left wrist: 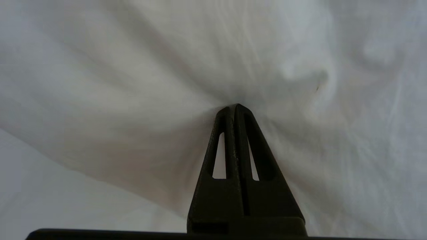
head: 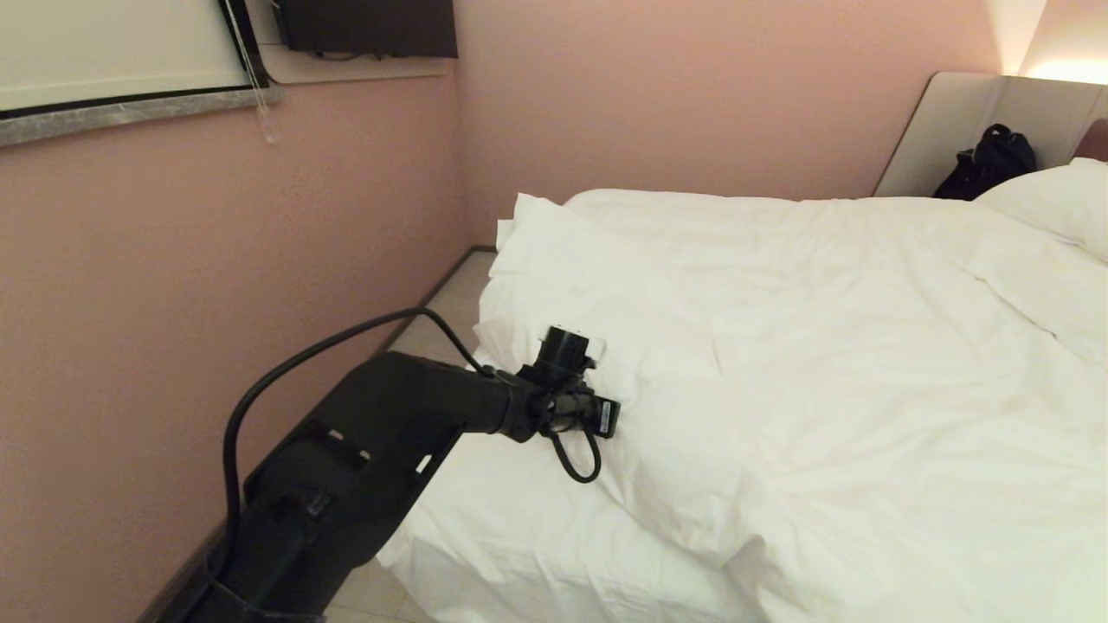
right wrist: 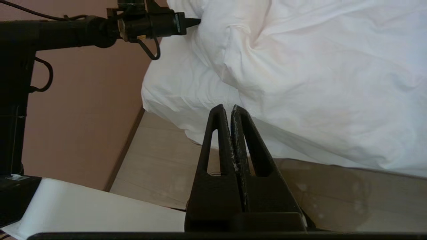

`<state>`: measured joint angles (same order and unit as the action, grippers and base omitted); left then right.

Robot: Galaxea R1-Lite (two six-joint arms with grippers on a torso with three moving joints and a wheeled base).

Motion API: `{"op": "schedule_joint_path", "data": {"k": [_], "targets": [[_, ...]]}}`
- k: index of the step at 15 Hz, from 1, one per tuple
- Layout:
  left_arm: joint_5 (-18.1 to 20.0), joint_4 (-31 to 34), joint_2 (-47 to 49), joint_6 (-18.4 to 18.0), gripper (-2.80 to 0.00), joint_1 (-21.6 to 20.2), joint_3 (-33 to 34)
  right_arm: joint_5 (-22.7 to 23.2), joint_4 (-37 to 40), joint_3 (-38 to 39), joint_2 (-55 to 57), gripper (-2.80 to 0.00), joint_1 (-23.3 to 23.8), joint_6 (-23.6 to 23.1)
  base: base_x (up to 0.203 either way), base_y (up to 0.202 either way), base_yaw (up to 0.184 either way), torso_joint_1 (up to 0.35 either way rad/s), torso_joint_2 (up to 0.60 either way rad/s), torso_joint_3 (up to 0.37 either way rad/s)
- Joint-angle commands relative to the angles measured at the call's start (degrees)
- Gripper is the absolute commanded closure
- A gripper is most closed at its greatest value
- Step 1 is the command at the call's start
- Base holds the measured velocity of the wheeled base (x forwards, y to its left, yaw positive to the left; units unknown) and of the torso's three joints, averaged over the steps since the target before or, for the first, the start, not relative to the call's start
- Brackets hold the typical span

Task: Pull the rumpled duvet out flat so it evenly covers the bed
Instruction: Flatten the corners of the folded blanket

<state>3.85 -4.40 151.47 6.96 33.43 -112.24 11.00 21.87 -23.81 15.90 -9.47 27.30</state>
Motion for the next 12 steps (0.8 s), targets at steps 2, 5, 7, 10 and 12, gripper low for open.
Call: {"op": "schedule_joint_path", "data": {"k": [2, 5, 7, 10, 12], "targets": [[0.01, 0.17, -0.47, -0.19, 0.00, -0.12, 0.00, 0.25, -0.86, 0.87, 0.36, 0.00, -0.02, 0.12, 0.000, 0.000, 0.000, 0.000, 0.00, 0.000], [-0.60, -0.17, 0.14, -1.16, -2.80, -0.20, 0.09, 0.17, -0.77, 1.40, 0.36, 0.00, -0.02, 0.12, 0.000, 0.000, 0.000, 0.000, 0.00, 0.000], [-0.51, -0.36, 0.32, -1.42, -2.80, -0.47, 0.10, 0.17, -0.95, 1.81, 0.36, 0.00, -0.02, 0.12, 0.000, 0.000, 0.000, 0.000, 0.00, 0.000], [-0.68, -0.52, -0.19, -0.83, -2.80, -0.88, 0.77, -0.53, -2.28, 0.05, 0.31, 0.00, -0.02, -0.14, 0.000, 0.000, 0.000, 0.000, 0.00, 0.000], [-1.63, -0.52, 0.17, -0.37, -2.80, -1.17, 0.88, -1.91, -2.80, -2.87, 0.28, 0.00, -0.02, -0.47, 0.000, 0.000, 0.000, 0.000, 0.00, 0.000]]}}
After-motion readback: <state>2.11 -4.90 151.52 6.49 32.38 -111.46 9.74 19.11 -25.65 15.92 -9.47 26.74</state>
